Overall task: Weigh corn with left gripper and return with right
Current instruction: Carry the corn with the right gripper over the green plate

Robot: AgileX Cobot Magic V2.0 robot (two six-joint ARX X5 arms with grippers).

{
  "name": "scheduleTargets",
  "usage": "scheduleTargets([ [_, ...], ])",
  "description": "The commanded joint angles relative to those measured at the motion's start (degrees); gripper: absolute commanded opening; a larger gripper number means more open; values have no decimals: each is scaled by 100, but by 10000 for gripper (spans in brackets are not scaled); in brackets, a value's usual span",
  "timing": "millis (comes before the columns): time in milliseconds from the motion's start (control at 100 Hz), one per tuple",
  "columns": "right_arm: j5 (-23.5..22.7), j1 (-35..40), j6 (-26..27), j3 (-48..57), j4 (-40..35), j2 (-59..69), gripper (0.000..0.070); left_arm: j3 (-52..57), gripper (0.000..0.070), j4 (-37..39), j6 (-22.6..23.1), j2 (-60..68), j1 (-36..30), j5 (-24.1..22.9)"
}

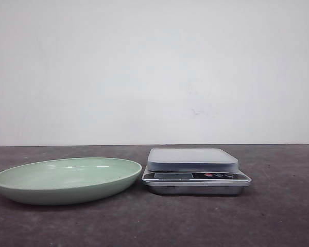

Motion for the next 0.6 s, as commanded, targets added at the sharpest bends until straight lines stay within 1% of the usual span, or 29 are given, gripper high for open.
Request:
scheduleTargets([
  [0,7,120,-131,92,-24,125,7,85,0,-216,17,9,-35,-33],
  [140,4,426,-42,90,-26,435,7,81,0,-216,-166,9,-35,-33],
  [340,22,793,317,87,-103,1093,7,81,0,-216,-232,9,-35,-26],
  [510,197,1034,544,87,-131,1676,7,81,0,-216,-232,9,-35,-26],
  [590,195,1086,785,87,-179,1930,7,81,0,-216,-251,9,-35,-22],
])
